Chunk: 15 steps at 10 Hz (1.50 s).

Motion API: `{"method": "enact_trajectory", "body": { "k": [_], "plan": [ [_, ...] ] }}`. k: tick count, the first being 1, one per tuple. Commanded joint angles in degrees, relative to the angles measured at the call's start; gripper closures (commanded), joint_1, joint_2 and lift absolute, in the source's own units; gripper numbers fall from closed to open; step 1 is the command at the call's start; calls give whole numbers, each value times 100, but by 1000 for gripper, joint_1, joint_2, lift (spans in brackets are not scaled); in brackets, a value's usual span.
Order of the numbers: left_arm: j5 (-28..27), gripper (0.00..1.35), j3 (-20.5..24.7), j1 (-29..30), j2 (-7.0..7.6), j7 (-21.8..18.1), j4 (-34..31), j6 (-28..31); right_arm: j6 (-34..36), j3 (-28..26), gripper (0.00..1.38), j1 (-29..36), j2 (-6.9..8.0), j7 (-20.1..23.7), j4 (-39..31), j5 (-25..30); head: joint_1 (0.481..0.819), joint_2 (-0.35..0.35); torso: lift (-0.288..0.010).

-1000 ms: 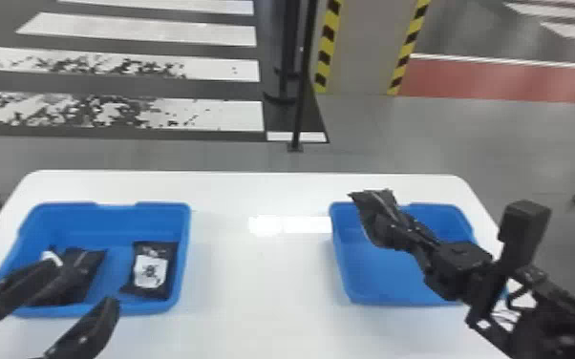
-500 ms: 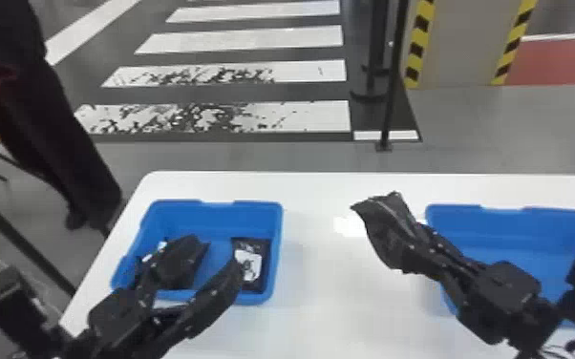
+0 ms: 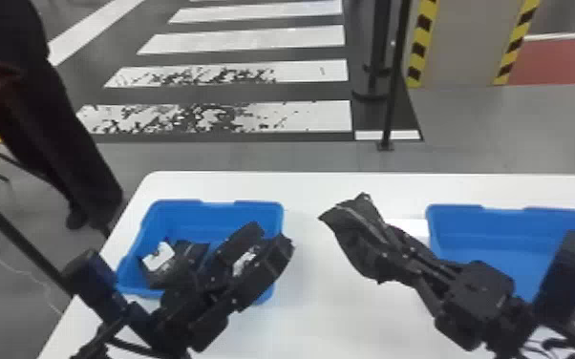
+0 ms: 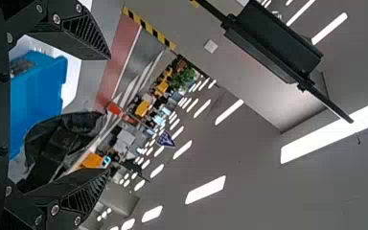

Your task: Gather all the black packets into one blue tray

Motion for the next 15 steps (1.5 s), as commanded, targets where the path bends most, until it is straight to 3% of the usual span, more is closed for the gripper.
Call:
{"method": "enact_trajectory", "body": {
  "k": [1, 3, 7, 8, 9, 11, 12, 15],
  "plan": [
    [394, 208, -371, -178, 78, 0, 185, -13, 31, 103, 1279, -28, -18, 24, -38, 133, 695, 107, -110],
    [474, 217, -577, -516, 86, 0, 424, -41, 31, 320, 1279, -56, -53, 103, -80, 190, 695, 87, -110],
    [554, 248, -657, -811, 34, 17, 775, -182, 31, 572, 1279, -56, -106, 235, -178, 145, 695, 115, -110],
    [554, 340, -680, -881, 16, 17, 888, -210, 31, 617, 1279, -56, -115, 252, -164, 122, 695, 120, -110],
    [588, 530, -748, -980, 16, 17, 1071, -196, 59, 640, 1279, -70, -115, 252, -164, 110, 695, 129, -110],
    [668, 943, -897, -1078, 16, 17, 1197, -182, 87, 663, 1279, -84, -115, 261, -136, 88, 695, 130, -110],
    [588, 1222, -920, -1092, 25, 17, 1225, -98, 87, 674, 1277, -84, -115, 261, -136, 76, 695, 125, -110],
    [314, 1207, -954, -1134, 43, 0, 1239, -112, 87, 674, 1277, -84, -115, 270, -136, 53, 695, 110, -110]
  ]
}}
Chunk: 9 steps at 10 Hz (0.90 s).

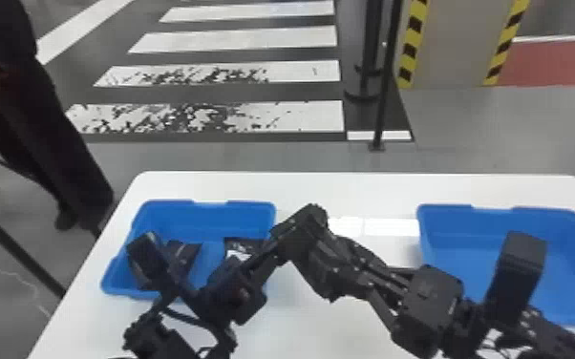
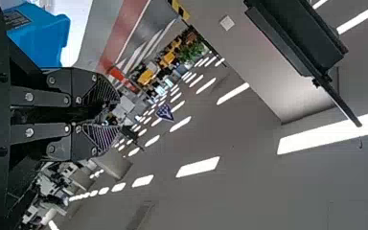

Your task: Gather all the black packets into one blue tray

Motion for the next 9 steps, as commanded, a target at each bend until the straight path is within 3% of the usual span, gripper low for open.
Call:
{"method": "enact_trajectory", "body": {
  "k": [1, 3, 4, 6, 9],
  "plan": [
    [-118, 1207, 15, -48, 10, -2, -1, -110, -1, 2, 1217, -1, 1, 0, -3, -63, 695, 109, -110],
    [-118, 1207, 72, -20, 19, -11, -1, -222, -127, -21, 226, 13, 18, 0, 124, -314, 695, 116, -110],
    [-118, 1207, 106, -20, 19, -29, -1, -265, -184, -124, 51, 55, 45, 0, 166, -405, 695, 123, -110],
    [-140, 1207, 277, -6, 54, -73, -1, -419, -296, -455, 162, 154, 98, 0, 222, -520, 695, 120, -110],
    [-483, 1207, 917, 121, 107, -231, -1, -560, -887, -1267, 168, 646, 282, -211, 476, -680, 695, 94, -110]
  ]
}}
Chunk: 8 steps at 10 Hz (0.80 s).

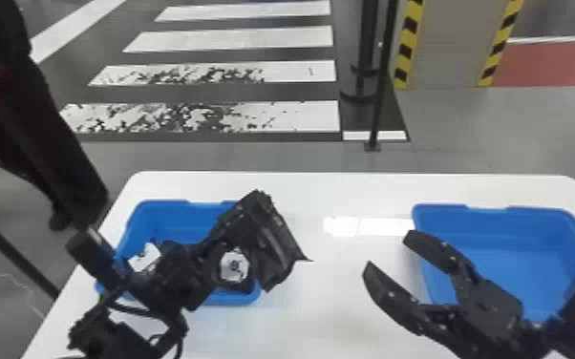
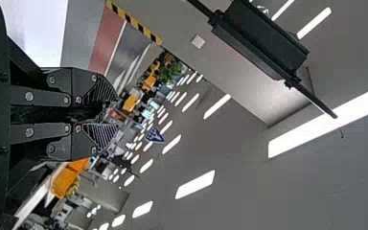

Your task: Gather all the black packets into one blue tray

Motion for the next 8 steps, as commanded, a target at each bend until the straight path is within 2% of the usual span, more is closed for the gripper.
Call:
{"method": "enact_trajectory", "body": {
  "k": [1, 2, 3, 4, 5, 6, 8],
  "plan": [
    [-225, 1207, 403, 128, 28, -55, 0, -66, -239, -618, 168, 496, 223, -275, 55, -144, 695, 87, -110],
    [-316, 1207, 620, 241, 45, -82, -28, -108, -366, -1075, 168, 904, 378, -591, -86, -190, 695, 64, -110],
    [-499, 1207, 883, 325, 37, -82, -56, -122, -394, -1532, 170, 1283, 378, -890, -339, -98, 695, 27, -110],
    [-773, 1207, 1157, 367, 37, -82, -56, -108, -394, -2057, 173, 1494, 378, -960, -480, 210, 695, -17, -110],
    [-1265, 1207, 1569, 297, 37, -135, -56, -52, -394, -2286, 180, 1607, 378, -943, -480, 267, 695, -40, -110],
    [-1950, 1207, 2037, 156, 37, -240, -42, -10, -394, -2286, 185, 1747, 378, -943, -536, 256, 695, -64, -110],
    [-2659, 1207, 2460, -83, 204, -266, 127, -38, -394, -2354, 186, 2113, 378, -1092, -662, 39, 695, 17, -110]
  ]
}}
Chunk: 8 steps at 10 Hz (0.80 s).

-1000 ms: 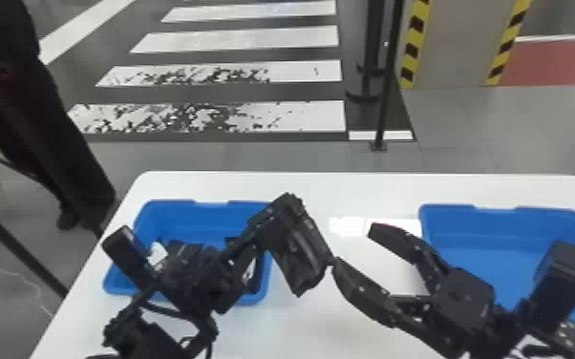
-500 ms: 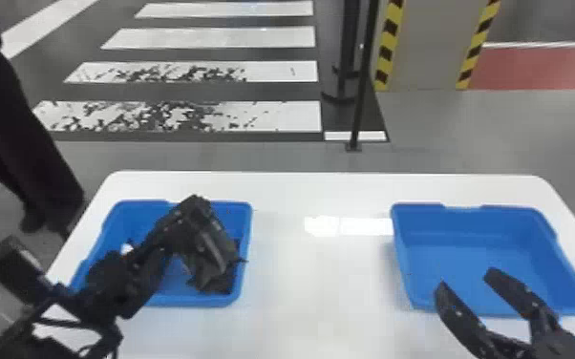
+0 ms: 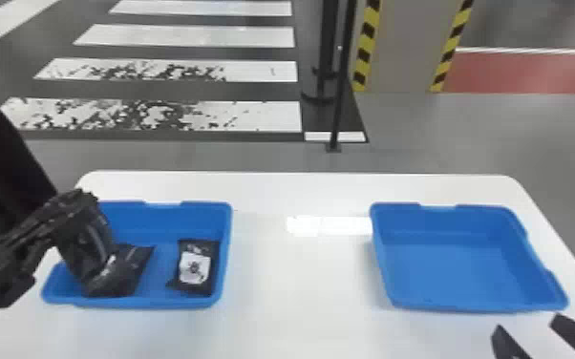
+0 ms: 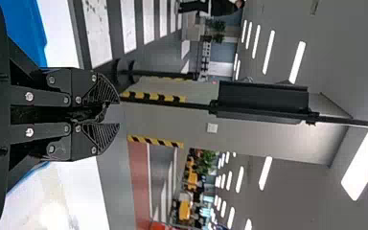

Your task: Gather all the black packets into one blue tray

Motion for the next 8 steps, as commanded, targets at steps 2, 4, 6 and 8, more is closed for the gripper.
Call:
{"method": "enact_trajectory", "body": {
  "k": [2, 4, 6, 8],
  "plan": [
    [-775, 1207, 268, -588, 132, -76, 656, -120, 0, -80, 186, 247, 13, -22, 3, -160, 695, 71, -110],
    [-1323, 1207, -520, -1558, 413, -199, 1837, -359, 0, -80, 186, 219, 13, -22, 31, -160, 695, 110, -110],
    [-1540, 1191, -1194, -2177, 510, -251, 2597, -429, 0, -69, 186, 148, 13, -22, 101, -137, 695, 63, -110],
    [-1312, 328, -1229, -1938, 387, -251, 2583, -429, 0, -80, 186, 205, 13, -22, 45, -160, 695, 17, -110]
  ]
}}
